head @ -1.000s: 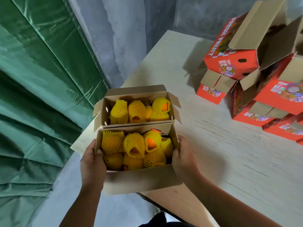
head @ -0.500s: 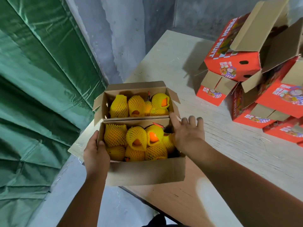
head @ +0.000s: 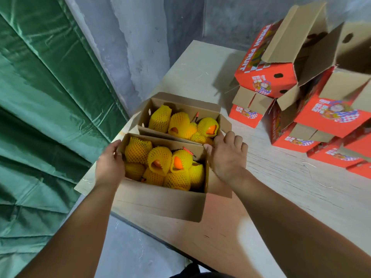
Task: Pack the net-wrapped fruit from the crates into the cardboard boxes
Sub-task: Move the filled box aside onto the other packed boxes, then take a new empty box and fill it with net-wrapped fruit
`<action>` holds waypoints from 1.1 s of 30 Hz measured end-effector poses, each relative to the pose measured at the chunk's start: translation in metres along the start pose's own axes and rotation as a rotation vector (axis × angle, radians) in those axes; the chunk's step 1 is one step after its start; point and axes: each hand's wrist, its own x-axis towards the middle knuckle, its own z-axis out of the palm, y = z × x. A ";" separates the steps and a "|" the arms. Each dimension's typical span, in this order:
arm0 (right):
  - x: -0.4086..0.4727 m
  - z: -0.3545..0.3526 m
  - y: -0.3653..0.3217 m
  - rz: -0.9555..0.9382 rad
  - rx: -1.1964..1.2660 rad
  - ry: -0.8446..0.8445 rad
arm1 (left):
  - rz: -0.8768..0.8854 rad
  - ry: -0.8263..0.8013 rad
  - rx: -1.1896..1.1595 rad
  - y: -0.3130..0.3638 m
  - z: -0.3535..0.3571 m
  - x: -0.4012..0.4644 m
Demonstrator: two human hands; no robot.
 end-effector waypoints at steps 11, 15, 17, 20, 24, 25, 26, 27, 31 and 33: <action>-0.067 -0.050 0.074 -0.018 0.964 -0.076 | 0.620 -0.358 -0.349 0.176 0.137 -0.150; -0.088 -0.084 0.142 0.111 1.038 0.117 | 0.639 -0.547 -0.553 0.244 0.176 -0.203; -0.098 -0.104 0.180 0.148 1.021 0.229 | 0.704 -0.642 -0.557 0.279 0.192 -0.225; -0.108 -0.141 0.242 0.181 0.943 0.429 | 0.877 -0.649 -0.557 0.341 0.214 -0.258; -0.120 -0.197 0.324 0.199 0.809 0.748 | 0.980 -0.633 -0.660 0.432 0.231 -0.306; -0.123 -0.212 0.344 0.191 0.781 0.831 | 0.991 -0.610 -0.689 0.453 0.232 -0.316; -0.126 -0.226 0.363 0.184 0.761 0.912 | 1.002 -0.570 -0.716 0.472 0.233 -0.325; -0.128 -0.240 0.382 0.185 0.748 0.986 | 1.009 -0.521 -0.741 0.490 0.233 -0.333; -0.130 -0.289 0.454 0.286 0.654 1.131 | 1.105 -0.129 -0.610 0.551 0.228 -0.365; -0.128 -0.308 0.485 0.372 0.517 1.101 | 1.196 -0.046 -0.494 0.574 0.224 -0.384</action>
